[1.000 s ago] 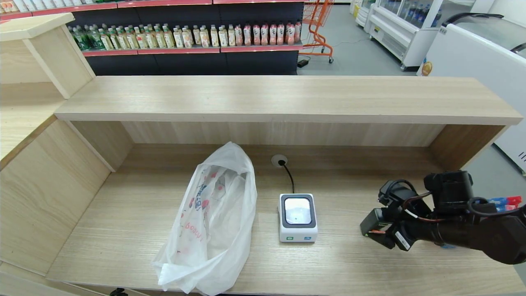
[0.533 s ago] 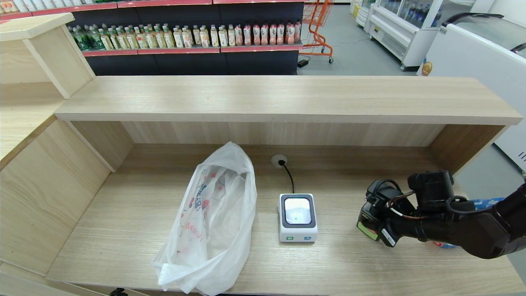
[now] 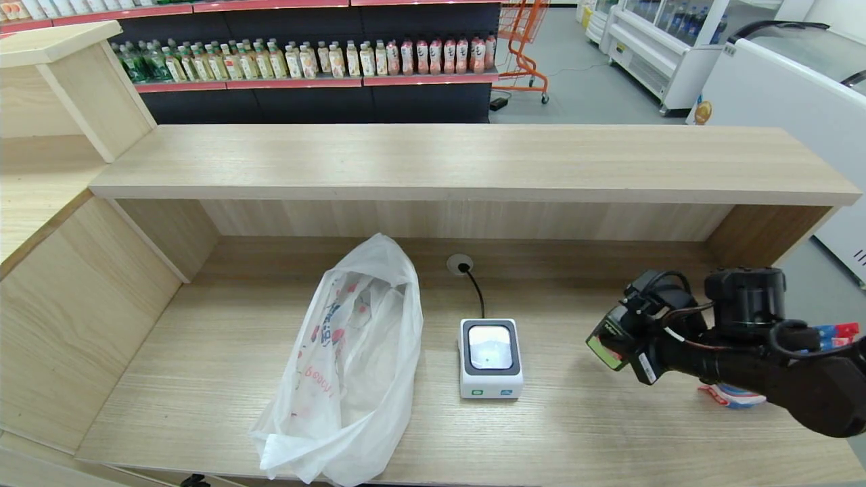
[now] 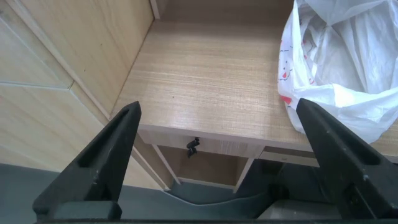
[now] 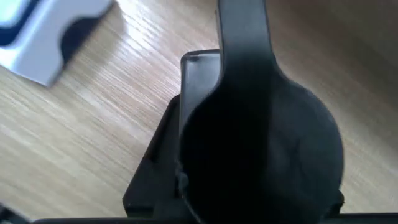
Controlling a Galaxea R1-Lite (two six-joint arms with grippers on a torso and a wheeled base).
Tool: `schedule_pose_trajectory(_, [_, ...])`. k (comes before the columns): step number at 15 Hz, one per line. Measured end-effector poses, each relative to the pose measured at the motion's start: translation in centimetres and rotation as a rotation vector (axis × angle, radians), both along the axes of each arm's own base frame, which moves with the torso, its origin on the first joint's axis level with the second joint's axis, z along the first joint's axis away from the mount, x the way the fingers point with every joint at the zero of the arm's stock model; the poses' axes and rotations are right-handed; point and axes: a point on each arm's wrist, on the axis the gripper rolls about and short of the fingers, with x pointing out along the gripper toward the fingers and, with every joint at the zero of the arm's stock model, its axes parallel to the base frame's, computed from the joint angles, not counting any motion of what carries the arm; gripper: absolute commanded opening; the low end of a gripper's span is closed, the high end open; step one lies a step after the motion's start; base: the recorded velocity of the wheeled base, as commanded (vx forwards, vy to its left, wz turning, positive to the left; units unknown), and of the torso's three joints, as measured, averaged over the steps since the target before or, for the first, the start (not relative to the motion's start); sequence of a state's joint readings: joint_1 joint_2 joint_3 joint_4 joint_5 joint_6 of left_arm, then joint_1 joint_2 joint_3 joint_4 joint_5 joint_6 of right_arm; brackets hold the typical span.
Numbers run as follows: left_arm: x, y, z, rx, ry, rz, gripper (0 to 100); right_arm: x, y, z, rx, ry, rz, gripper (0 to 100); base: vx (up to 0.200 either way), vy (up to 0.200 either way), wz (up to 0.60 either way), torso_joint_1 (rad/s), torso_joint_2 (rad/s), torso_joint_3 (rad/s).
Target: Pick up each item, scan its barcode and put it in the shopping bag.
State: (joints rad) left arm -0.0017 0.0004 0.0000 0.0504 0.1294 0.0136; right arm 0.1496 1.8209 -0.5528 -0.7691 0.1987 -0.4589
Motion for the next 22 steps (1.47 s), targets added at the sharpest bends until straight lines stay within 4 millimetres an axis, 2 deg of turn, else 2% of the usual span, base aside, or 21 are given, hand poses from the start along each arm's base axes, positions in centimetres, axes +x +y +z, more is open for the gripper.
schedule_pose_trajectory(2, [0.0,0.0,0.0,0.000,0.000,0.000,100,-2.4,-0.9,2.0,0.058,-0.058,-0.019,0,0.000,0.000,0.00,0.000,0.00,0.000])
schedule_pose_trajectory(3, [0.0,0.0,0.0,0.000,0.000,0.000,100,-3.8,-1.3,2.8,0.031,-0.102,-0.007,0,0.000,0.000,0.00,0.000,0.00,0.000])
schedule_pose_trajectory(5, [0.0,0.0,0.0,0.000,0.000,0.000,100,-6.0,-2.1,3.9,-0.152,-0.223,0.065,0,0.000,0.000,0.00,0.000,0.00,0.000])
schedule_pose_trajectory(8, [0.0,0.0,0.0,0.000,0.000,0.000,100,-8.0,-3.1,5.9,-0.463,-0.433,0.162,0,0.000,0.000,0.00,0.000,0.00,0.000])
schedule_pose_trajectory(11, [0.0,0.0,0.0,0.000,0.000,0.000,100,-9.7,-3.1,7.8,-0.762,-0.718,0.421,0,0.000,0.000,0.00,0.000,0.00,0.000])
schedule_pose_trajectory(14, [0.0,0.0,0.0,0.000,0.000,0.000,100,-10.6,-2.5,8.6,-1.074,-1.120,0.761,0,0.000,0.000,0.00,0.000,0.00,0.000])
schedule_pose_trajectory(16, [0.0,0.0,0.0,0.000,0.000,0.001,100,-10.6,-1.0,8.2,-1.150,-1.303,0.912,0,0.000,0.000,0.00,0.000,0.00,0.000])
schedule_pose_trajectory(19, [0.0,0.0,0.0,0.000,0.000,0.000,100,-10.2,3.2,7.1,-1.134,-1.539,1.125,0,0.000,0.000,0.00,0.000,0.00,0.000])
schedule_pose_trajectory(22, [0.0,0.0,0.0,0.000,0.000,0.000,100,-9.9,7.0,6.1,-1.105,-1.742,1.225,0,0.000,0.000,0.00,0.000,0.00,0.000])
